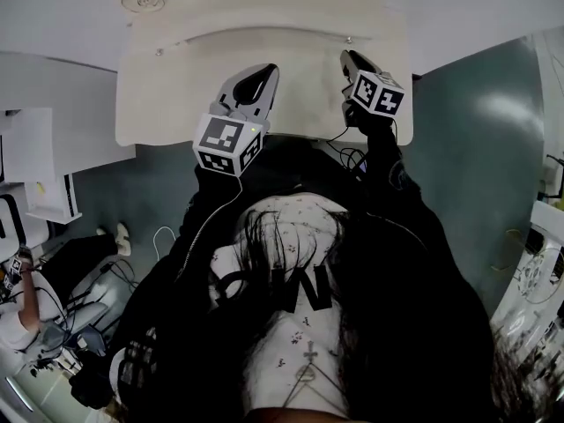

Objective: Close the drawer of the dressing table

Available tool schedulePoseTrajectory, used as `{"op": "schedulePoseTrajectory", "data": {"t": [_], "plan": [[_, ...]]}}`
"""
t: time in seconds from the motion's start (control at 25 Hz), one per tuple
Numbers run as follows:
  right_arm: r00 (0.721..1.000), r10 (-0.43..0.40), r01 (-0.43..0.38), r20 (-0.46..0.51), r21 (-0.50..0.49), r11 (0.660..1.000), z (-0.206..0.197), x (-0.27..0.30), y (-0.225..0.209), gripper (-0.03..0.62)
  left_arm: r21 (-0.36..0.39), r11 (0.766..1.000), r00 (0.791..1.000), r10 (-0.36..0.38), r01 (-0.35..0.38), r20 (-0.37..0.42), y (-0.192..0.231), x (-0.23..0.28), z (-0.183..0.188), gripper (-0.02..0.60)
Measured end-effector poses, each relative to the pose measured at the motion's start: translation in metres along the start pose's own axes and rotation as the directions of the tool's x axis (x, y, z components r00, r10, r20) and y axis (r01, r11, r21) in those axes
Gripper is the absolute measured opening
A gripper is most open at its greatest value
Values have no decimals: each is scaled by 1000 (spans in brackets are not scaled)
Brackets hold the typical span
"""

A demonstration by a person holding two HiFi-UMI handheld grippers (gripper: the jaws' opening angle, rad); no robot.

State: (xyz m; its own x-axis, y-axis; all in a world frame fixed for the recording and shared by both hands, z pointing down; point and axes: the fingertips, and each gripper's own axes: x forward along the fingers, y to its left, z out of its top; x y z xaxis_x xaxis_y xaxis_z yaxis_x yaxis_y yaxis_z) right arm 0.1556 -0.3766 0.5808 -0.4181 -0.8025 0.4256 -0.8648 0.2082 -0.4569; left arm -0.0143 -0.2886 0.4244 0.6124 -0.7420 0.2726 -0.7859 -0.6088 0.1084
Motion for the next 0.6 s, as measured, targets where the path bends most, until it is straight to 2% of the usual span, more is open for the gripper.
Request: {"op": "schedulePoseTrajectory", "data": {"t": [0.24,0.6], "plan": [[997,48,-44,54,-77,996,8,-34,54,74,3,999,999,-46,46,-1,2,-14,-4,0],[990,82,-73,110,-84,994,0,-67,142,74,-19,993,994,-114,113,-7,16,-43,-11,0]]}}
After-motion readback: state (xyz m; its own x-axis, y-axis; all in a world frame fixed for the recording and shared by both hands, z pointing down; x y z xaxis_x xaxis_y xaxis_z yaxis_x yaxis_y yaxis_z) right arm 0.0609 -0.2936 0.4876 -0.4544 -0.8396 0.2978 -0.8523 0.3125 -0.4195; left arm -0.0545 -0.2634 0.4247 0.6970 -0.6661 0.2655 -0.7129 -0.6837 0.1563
